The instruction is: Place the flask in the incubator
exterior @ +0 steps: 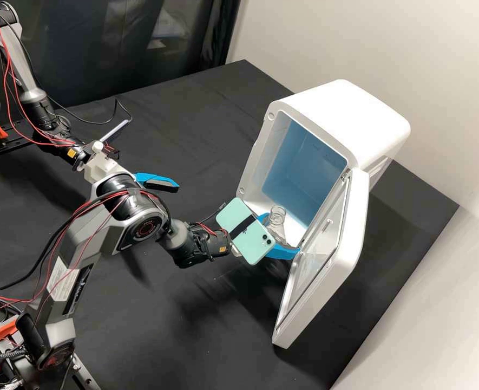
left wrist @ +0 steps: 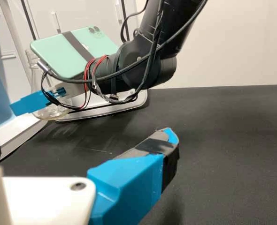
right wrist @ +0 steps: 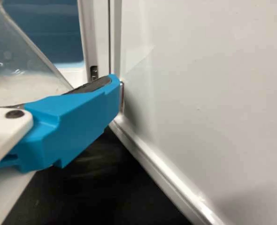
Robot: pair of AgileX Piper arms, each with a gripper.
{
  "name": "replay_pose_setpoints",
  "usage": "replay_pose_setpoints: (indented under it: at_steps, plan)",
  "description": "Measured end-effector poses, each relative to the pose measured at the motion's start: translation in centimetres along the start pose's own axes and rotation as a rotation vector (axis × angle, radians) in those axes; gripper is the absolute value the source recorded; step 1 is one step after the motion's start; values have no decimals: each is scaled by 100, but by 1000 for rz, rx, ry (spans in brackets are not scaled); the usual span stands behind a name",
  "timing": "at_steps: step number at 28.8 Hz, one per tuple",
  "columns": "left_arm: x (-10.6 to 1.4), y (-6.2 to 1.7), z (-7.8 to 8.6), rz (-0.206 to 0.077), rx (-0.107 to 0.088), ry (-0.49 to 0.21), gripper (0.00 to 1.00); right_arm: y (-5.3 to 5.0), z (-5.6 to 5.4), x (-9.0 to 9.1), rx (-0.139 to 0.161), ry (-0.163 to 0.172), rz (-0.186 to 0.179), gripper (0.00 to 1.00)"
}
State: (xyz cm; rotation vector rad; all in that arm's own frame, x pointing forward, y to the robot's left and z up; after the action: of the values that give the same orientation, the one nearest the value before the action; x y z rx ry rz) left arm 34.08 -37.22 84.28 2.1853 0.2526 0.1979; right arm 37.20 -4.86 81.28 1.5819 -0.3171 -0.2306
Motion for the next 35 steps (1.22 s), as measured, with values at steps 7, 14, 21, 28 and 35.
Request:
replay_pose_setpoints:
  at_steps: [7,14,21,28,35]
  plan:
    - [0,-3,22,-1,1,-6,100,61,-114,-33,78,85,-41,0]
    - [0,-4,28,-1,1,-8,100,175,-213,49,111,115,-26,0]
    - [0,-4,28,-1,1,-8,100,268,-284,199,120,129,0,0]
    - [0,-4,28,-1,1,-8,100,291,-319,299,99,117,-8,0]
    - [0,-4,28,-1,1,-8,100,303,-337,317,99,112,-14,0]
